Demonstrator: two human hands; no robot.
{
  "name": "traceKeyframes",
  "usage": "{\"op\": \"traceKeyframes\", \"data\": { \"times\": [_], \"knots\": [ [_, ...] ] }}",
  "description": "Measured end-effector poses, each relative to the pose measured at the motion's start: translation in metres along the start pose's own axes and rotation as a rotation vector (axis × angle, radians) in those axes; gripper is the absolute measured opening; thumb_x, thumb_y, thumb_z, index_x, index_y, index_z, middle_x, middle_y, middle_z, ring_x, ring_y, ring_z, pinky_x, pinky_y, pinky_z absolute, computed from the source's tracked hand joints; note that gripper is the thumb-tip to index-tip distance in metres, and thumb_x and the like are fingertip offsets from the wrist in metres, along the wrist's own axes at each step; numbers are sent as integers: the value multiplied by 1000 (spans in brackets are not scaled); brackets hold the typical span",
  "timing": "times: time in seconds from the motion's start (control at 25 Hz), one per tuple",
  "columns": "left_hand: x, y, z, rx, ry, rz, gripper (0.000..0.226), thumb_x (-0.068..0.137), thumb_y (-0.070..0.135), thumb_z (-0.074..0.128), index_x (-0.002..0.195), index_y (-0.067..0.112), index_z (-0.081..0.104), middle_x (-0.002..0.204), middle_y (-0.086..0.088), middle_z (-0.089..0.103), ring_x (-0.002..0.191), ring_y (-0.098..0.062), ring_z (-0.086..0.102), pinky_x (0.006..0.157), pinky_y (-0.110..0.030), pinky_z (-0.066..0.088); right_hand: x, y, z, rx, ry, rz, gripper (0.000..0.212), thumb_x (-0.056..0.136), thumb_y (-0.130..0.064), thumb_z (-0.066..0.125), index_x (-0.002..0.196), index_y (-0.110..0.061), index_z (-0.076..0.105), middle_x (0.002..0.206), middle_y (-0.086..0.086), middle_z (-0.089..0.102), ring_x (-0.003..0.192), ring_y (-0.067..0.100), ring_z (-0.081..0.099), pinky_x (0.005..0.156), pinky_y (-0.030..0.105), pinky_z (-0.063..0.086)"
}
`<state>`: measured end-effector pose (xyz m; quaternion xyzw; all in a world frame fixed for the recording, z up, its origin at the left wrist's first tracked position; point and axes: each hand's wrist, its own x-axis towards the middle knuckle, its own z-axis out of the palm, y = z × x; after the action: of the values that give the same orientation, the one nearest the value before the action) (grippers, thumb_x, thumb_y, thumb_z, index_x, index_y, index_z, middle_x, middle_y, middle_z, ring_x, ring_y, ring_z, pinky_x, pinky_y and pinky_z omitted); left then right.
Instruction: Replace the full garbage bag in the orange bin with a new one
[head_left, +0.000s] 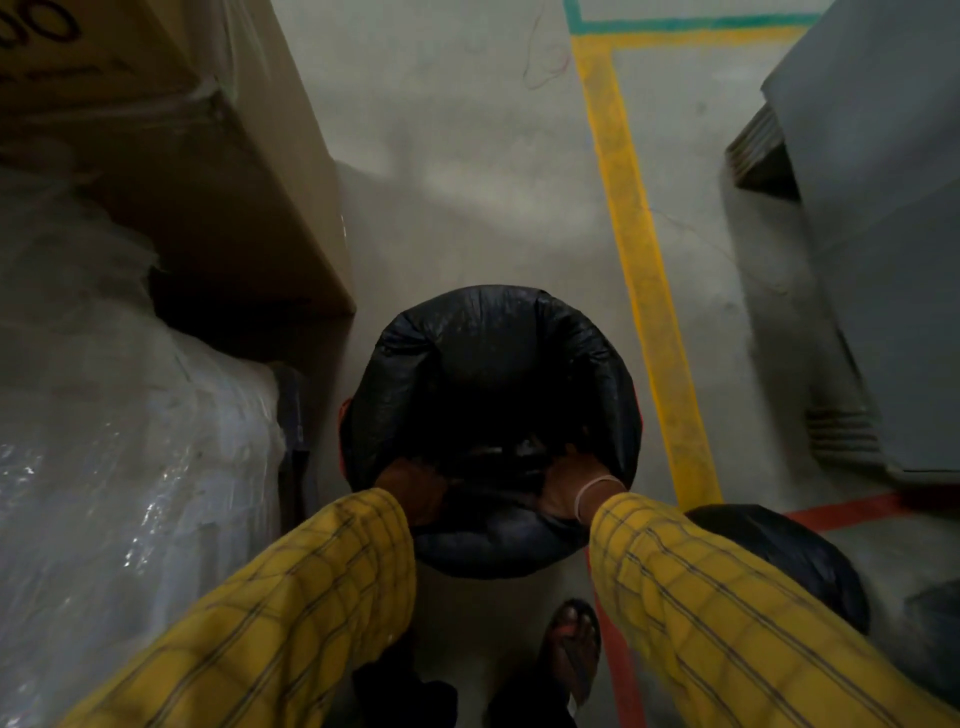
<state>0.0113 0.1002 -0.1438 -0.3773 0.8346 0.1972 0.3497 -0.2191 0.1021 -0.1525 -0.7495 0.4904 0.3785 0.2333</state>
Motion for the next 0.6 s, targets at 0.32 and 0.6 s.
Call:
{"op": "traceKeyframes", "data": {
  "times": [0.32,0.6],
  "knots": [
    [5,-9,-33,-177,-62,-45,47,98,27,47,142,11,46,141,-17,55,127,-38,54,101,-40,44,20,-12,-19,191,-97,110,84,87,-63,43,160,-30,18,168,7,20,153,36,18,122,64,1],
    [-54,-28,-80,54,366,43,81,68,50,53,142,17,52,146,-22,51,136,-46,45,110,-61,37,-51,-12,-117,101,150,22,89,88,-67,45,161,-31,7,170,9,-2,156,36,-6,122,63,-6]
  ]
}}
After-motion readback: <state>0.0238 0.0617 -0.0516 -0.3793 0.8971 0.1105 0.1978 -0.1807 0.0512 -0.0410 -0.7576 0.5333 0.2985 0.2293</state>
